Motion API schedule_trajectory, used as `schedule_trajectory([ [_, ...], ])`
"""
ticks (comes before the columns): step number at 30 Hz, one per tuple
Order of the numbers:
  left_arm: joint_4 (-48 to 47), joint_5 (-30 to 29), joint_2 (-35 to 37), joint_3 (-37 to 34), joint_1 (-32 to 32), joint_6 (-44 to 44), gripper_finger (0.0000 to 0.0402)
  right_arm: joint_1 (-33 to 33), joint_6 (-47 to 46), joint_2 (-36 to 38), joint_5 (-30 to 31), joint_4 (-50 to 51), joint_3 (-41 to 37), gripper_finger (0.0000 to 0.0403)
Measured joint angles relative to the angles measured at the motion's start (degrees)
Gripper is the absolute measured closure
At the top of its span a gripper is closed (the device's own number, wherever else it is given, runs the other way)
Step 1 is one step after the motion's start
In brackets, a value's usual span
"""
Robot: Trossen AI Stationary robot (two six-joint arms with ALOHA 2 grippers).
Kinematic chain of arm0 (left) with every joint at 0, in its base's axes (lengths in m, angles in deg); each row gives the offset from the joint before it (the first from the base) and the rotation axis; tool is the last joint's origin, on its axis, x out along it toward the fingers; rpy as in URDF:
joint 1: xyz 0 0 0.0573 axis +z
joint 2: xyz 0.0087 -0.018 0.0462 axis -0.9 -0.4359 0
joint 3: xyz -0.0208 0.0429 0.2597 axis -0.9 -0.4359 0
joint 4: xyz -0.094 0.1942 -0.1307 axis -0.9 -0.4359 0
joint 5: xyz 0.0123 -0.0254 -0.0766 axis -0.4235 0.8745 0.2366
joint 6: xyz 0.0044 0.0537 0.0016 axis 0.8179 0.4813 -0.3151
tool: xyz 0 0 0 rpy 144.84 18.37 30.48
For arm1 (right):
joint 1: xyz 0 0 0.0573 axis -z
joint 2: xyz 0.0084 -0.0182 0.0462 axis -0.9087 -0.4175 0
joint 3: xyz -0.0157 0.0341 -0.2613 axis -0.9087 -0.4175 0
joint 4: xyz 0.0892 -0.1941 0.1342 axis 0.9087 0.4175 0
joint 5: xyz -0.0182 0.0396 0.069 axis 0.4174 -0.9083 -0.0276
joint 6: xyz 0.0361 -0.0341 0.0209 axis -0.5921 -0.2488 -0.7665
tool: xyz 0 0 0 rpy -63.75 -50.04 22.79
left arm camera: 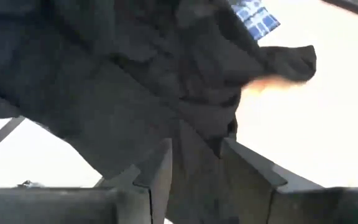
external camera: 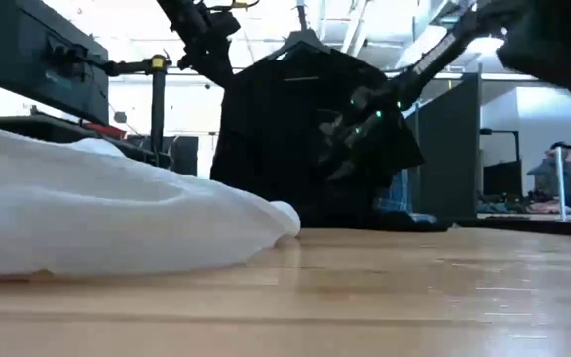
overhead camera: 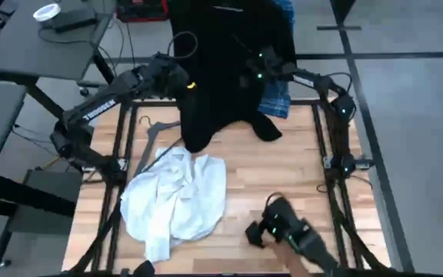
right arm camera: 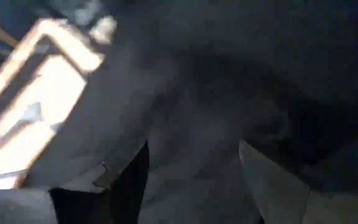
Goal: Hang clothes
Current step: Hang the black shirt on the rack
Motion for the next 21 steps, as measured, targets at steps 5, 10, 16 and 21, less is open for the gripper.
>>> schedule_trajectory([
  [5, -1.96, 0.04, 0.0, 0.01, -0.14, 0.57, 0.0279, 5.92, 11.01, -0.53, 9.28, -3.75, 5.26, 0.0168],
  [10, -2.54, 0.0, 0.0, 0.02, -0.13, 2.19, 0.0279, 10.85, 16.07, -0.66, 15.12, -10.92, 11.6, 0.0168],
  [16, -2.26, 0.0, 0.0, 0.04, -0.03, 3.04, 0.0279, 14.39, 16.0, -0.66, 15.43, -17.12, 20.42, 0.0168],
  [21, -0.74, -0.02, 0.0, 0.07, -0.02, 3.06, 0.0279, 14.29, 9.62, -0.49, 15.4, -13.05, 25.79, 0.0168],
])
